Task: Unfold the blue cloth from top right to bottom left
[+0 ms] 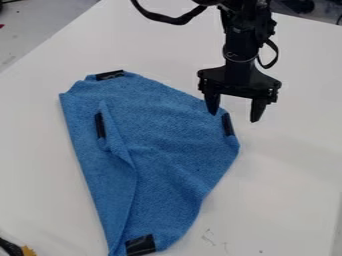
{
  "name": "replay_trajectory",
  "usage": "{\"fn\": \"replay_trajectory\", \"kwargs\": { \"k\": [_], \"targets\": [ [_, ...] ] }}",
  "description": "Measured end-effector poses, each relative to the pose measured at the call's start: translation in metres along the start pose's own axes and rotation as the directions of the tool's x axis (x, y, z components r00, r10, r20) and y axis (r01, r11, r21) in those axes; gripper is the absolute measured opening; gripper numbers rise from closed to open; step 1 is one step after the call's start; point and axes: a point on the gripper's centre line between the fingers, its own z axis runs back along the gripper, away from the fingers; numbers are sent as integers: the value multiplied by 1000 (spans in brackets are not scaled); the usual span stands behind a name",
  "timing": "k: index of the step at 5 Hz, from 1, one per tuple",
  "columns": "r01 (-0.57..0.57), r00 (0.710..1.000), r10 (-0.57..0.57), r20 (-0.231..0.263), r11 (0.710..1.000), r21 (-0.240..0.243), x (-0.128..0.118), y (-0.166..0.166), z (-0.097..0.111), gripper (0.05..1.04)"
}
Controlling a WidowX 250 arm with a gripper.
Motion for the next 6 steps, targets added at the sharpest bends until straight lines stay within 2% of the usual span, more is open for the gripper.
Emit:
{"fn": "replay_trajectory", "kwargs": {
  "k": [1,2,3,4,6],
  "targets": [
    [-1,999,2,-37,1000,9,-10,2,-12,999],
    [-87,995,88,-41,996,23,-28,40,-12,1000],
    [-151,989,150,12,988,32,-28,79,3,999],
    [-195,980,191,52,978,69,-29,116,19,1000],
    [-252,968,245,58,949,189,-32,187,45,1000]
  ]
}}
